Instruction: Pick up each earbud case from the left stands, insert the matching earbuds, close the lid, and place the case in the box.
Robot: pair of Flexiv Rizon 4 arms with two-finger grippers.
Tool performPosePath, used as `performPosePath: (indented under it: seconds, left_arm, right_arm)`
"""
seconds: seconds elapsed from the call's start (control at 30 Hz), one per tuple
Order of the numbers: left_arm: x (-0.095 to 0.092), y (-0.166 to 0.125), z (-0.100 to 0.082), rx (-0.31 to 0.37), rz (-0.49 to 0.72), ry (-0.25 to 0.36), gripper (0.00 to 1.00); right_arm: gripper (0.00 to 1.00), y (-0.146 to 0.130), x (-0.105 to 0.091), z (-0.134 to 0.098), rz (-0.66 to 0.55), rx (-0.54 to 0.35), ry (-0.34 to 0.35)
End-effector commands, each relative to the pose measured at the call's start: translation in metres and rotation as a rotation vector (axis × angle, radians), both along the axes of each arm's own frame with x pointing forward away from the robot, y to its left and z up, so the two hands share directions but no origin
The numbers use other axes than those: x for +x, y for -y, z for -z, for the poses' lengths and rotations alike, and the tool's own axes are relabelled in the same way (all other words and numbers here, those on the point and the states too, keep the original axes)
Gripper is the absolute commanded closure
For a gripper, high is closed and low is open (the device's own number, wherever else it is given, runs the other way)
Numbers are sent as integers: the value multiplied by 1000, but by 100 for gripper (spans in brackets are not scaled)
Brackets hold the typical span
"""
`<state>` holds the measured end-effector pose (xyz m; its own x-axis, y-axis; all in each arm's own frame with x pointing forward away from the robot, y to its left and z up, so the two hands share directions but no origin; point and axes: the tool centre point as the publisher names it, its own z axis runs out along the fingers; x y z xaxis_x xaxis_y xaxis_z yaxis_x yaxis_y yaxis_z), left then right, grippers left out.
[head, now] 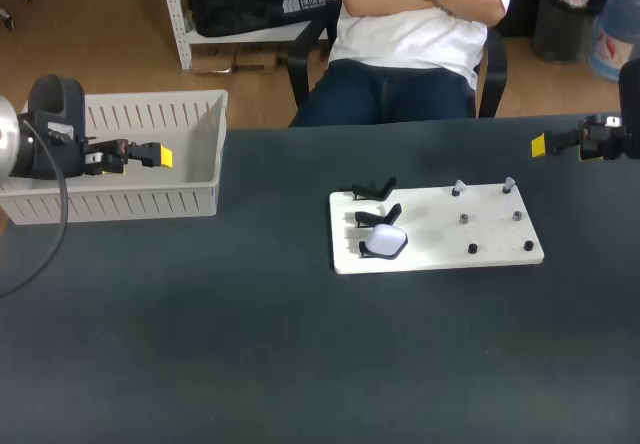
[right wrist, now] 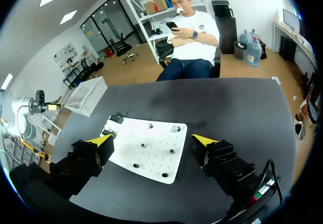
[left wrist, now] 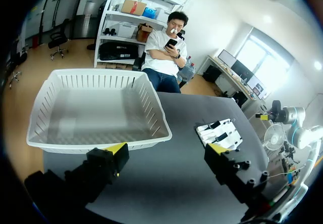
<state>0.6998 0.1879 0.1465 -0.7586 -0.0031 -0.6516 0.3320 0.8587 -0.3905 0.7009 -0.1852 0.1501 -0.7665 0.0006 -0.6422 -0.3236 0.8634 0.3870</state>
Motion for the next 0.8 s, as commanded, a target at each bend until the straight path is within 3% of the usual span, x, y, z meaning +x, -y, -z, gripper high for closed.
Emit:
performPosePath:
  seconds: [0.03, 0.43, 0.47, 0.5, 0.53, 0.6, 0.63, 0.7, 0.8]
  left_arm:
    - [0, 2, -2, 10, -6, -9, 0]
    - [0, 2, -2, 10, -6, -9, 0]
    - [1, 5, -6, -13, 56, 55, 0]
    - [-1, 6, -10, -46, 73, 164, 0]
    - [-2, 10, -16, -54, 186, 285, 0]
    - [-6, 13, -23, -103, 264, 440, 0]
    - [-11, 18, -29, -88, 336, 568, 0]
    - [-14, 22, -33, -125, 425, 704, 0]
    - [-17, 34, -39, -116, 532, 801, 0]
  right_arm:
    - [0, 0, 0, 0, -1, 0, 0]
    - [0, 0, 0, 0, -1, 0, 0]
    - [0, 0, 0, 0, -1, 0, 0]
    - [0, 0, 0, 0, -1, 0, 0]
    - [0, 0, 0, 0, -1, 0, 0]
    - [0, 0, 0, 0, -1, 0, 0]
    - [0, 0, 0, 0, -1, 0, 0]
    - [0, 0, 0, 0, -1, 0, 0]
    - [0, 0, 0, 0, -1, 0, 0]
